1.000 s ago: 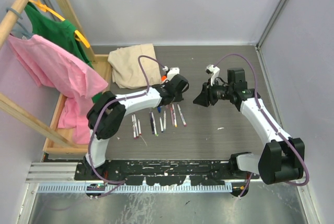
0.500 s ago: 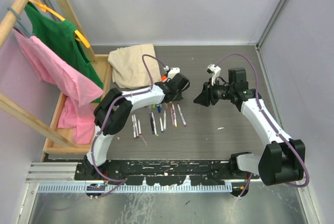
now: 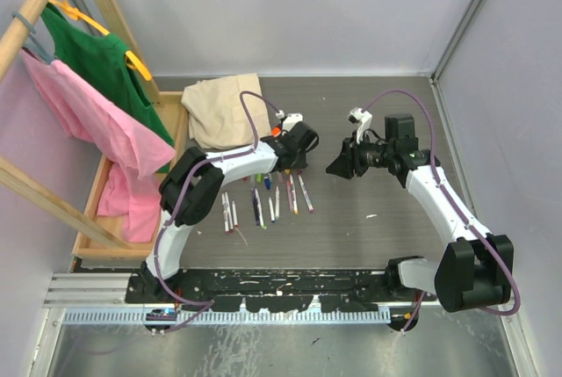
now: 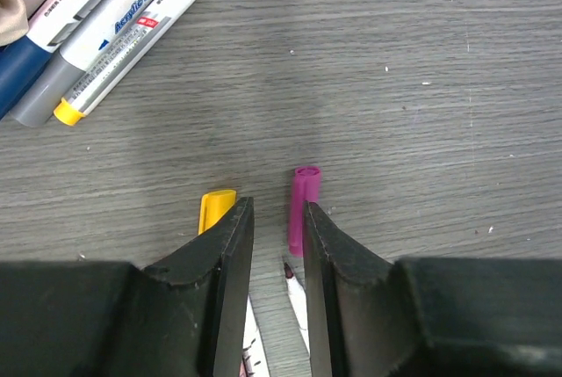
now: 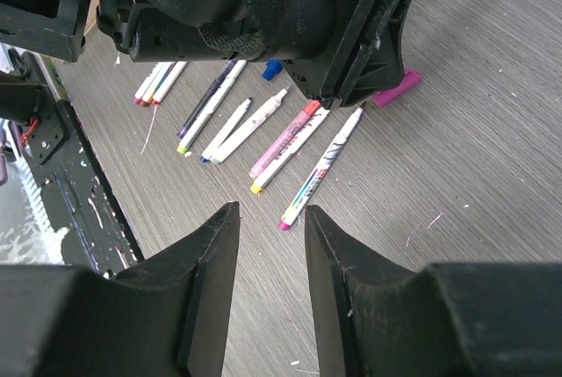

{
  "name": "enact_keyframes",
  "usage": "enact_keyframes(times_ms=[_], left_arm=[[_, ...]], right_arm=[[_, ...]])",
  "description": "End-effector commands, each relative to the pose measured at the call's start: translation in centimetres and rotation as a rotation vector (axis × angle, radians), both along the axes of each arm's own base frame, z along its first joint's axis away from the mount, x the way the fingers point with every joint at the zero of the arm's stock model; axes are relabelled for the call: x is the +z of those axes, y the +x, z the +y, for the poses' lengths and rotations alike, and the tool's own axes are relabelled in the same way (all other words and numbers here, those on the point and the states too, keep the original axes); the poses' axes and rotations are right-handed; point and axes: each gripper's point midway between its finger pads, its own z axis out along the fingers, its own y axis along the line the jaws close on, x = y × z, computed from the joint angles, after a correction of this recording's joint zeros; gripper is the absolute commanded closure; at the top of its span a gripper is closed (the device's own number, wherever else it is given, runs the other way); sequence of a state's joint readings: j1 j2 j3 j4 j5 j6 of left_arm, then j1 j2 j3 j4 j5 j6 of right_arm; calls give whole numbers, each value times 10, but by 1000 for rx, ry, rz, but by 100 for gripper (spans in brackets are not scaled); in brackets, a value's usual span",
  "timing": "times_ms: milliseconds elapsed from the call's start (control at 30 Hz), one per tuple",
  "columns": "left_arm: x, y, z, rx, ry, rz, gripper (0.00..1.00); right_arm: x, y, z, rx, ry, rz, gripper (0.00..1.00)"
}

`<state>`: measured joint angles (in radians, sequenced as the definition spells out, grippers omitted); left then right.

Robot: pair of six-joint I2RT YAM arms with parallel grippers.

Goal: Open the pen caps
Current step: Place the pen cap at the center of the board.

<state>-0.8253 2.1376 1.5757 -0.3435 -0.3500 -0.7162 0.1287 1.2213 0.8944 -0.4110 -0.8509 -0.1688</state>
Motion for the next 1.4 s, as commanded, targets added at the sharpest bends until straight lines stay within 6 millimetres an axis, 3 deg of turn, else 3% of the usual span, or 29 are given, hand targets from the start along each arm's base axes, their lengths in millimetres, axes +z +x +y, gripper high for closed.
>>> enact_keyframes(times_ms=[0, 167, 367, 467, 633, 733, 767, 867, 1033, 1100, 1267, 1300, 1367], left_arm=[[21, 11, -8, -7, -34, -35, 70], [56, 10, -7, -25, -67, -82, 69], [103, -4, 10, -38, -124, -164, 69], [125, -19, 23, -79, -146, -208, 69], [146, -55, 41, -227, -210, -292, 67], [150, -82, 48, -314, -289, -342, 56], [141, -92, 54, -326, -302, -339, 51], [151, -111, 66, -356, -368, -388, 32], [135, -128, 93, -333, -347, -400, 2], [130, -128, 103, -301, -333, -406, 2], [119, -132, 115, -278, -334, -387, 2], [116, -131, 117, -274, -331, -383, 2], [112, -132, 121, -271, -326, -374, 2]], right_arm=[[24, 6, 2, 7, 27, -88, 58], [25, 6, 2, 12, 29, -93, 58], [31, 1, 5, 45, 48, -112, 57], [33, -2, 7, 63, 55, -122, 55], [39, -7, 9, 104, 73, -150, 53], [43, -11, 11, 134, 78, -180, 52], [44, -12, 11, 143, 77, -191, 52], [49, -16, 13, 175, 81, -228, 52], [66, -15, 15, 226, 85, -303, 51], [73, -7, 16, 239, 73, -339, 47], [84, -1, 24, 441, 80, -495, 16], [85, 0, 26, 485, 78, -540, 4], [84, 8, 28, 539, 66, -624, 0]])
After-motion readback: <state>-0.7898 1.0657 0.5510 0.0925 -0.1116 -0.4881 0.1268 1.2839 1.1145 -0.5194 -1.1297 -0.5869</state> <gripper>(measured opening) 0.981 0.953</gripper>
